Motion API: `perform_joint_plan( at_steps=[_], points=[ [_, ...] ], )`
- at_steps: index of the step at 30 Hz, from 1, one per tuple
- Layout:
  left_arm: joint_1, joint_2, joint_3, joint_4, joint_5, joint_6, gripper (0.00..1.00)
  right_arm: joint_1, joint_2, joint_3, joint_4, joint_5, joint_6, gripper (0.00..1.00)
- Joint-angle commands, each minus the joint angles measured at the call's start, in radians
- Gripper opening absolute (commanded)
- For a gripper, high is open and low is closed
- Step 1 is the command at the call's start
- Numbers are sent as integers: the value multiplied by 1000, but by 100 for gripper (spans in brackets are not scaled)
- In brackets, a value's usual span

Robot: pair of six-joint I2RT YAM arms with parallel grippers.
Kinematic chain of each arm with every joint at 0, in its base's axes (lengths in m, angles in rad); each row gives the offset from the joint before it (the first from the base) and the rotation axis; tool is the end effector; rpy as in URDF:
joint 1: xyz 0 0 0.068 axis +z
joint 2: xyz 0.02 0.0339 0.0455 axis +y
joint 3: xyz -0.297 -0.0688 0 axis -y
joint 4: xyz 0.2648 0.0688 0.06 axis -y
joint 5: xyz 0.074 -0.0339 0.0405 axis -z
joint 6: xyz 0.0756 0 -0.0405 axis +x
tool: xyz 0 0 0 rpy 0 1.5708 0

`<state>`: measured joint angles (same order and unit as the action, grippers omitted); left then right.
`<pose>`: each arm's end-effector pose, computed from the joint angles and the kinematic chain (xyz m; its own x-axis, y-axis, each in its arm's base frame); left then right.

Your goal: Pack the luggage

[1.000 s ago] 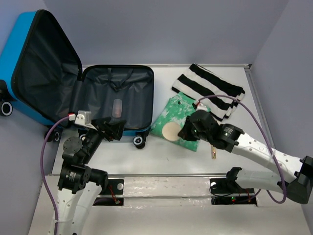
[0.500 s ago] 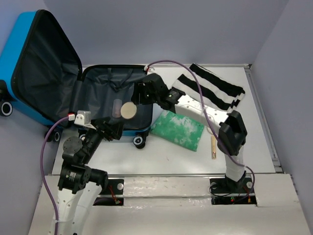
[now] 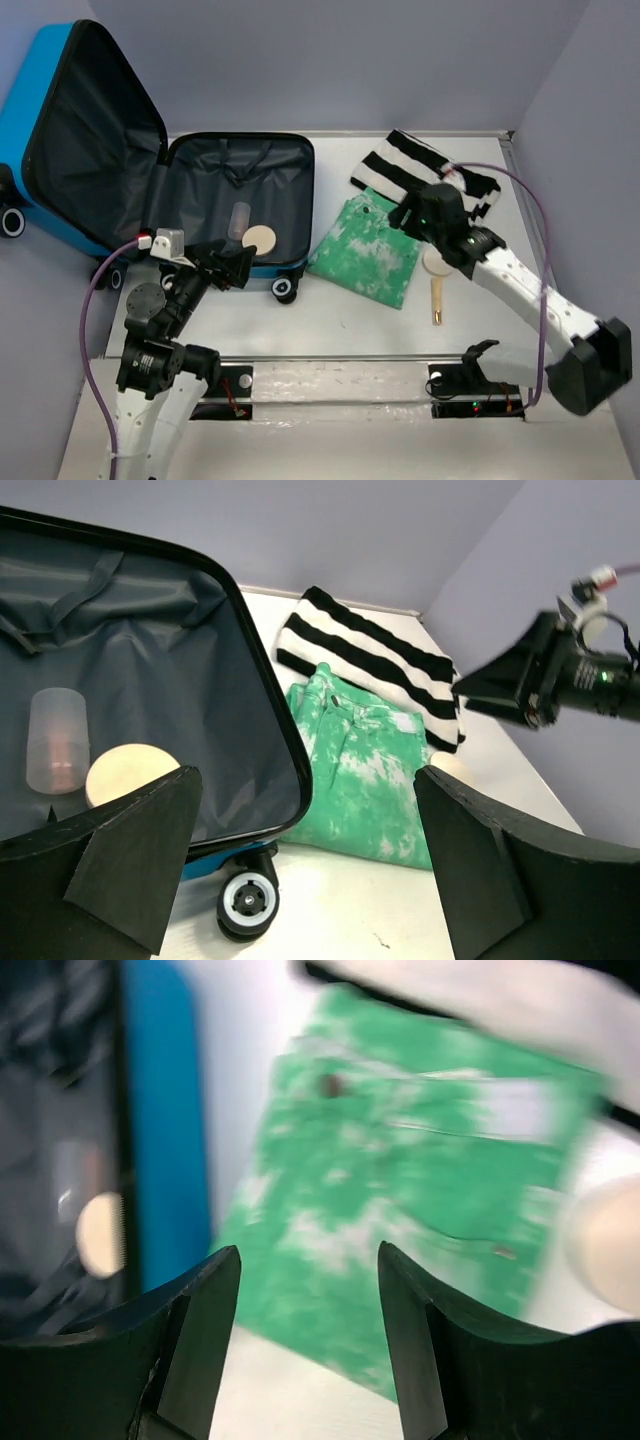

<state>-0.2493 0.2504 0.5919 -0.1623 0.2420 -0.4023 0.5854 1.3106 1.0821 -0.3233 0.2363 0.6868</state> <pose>0.0989 -0.0439 0.3586 -0.0243 -0.3861 -0.9222 0.4983 0.7950 -0.3460 0.2938 0.1735 0.3216 -0.5731 0.3597 -0.7363 -0.0099 0.8954 0.4451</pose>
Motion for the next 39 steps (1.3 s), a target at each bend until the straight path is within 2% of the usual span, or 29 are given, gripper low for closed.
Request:
perform_joint_plan(
  at_steps=[1,2,5,9,11,16,23,25,26,30,36,39],
  points=[
    [-21,-31,17,44,11,-4,99,-148,-227,-322,-123,67,160,63],
    [-27,-33,16,43,8,-7,99,-166,-294,-355,-164,70,168,62],
    [-34,-45,16,41,3,-6,99,-206,-347,-425,-252,145,186,60],
    [-48,-71,19,37,-12,-4,99,-256,-275,-462,-359,176,226,57],
    [-54,-98,22,30,-29,-4,99,-265,-252,-470,-390,141,240,54],
    [-67,-135,25,23,-49,-7,99,-265,-251,-482,-385,103,237,51],
    [-87,-168,25,21,-55,-6,99,-265,-84,-468,-330,6,211,51],
    [-88,-174,28,15,-67,-7,99,-265,-53,-468,-307,-5,211,45],
    [-88,-174,29,15,-70,-9,99,-265,-48,-468,-301,-8,212,37],
    [-99,-175,29,14,-70,-6,99,-265,-83,-470,-307,-18,195,17],
    [-104,-171,28,12,-70,-7,99,-256,-256,-397,-391,-112,152,11],
    [-102,-163,28,12,-72,-9,99,-210,-318,-322,-335,-212,175,11]
  ],
)
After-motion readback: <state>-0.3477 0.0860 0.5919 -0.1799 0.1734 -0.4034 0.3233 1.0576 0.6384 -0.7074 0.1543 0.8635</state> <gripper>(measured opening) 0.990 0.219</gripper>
